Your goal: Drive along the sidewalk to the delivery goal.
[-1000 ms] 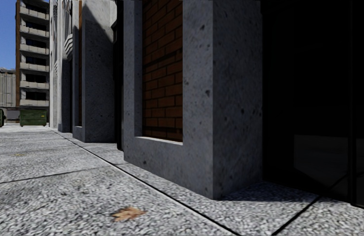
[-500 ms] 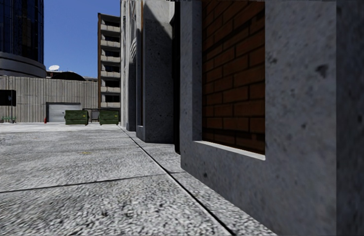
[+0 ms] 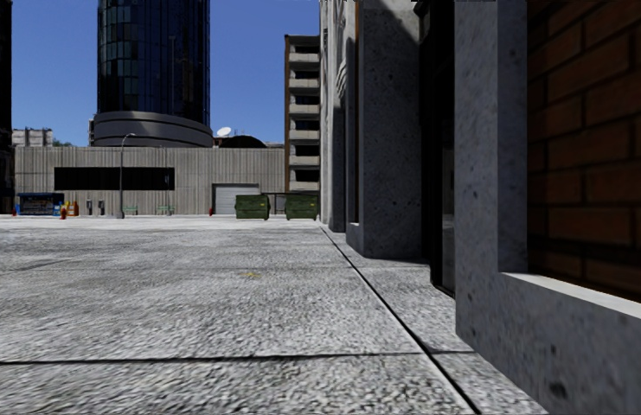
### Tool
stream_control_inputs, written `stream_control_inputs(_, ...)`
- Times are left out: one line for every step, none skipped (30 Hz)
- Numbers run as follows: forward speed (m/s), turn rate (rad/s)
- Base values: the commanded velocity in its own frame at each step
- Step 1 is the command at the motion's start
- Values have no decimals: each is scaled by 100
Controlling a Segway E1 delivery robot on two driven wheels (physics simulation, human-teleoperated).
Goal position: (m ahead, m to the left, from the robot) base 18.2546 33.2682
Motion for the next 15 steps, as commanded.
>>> stream_control_inputs(200, 67)
stream_control_inputs(200, 67)
stream_control_inputs(200, 67)
stream_control_inputs(200, 67)
stream_control_inputs(200, 67)
stream_control_inputs(200, 66)
stream_control_inputs(200, 66)
stream_control_inputs(200, 65)
stream_control_inputs(200, 65)
stream_control_inputs(200, 65)
stream_control_inputs(200, 65)
stream_control_inputs(200, 65)
stream_control_inputs(200, 63)
stream_control_inputs(200, 61)
stream_control_inputs(200, 61)
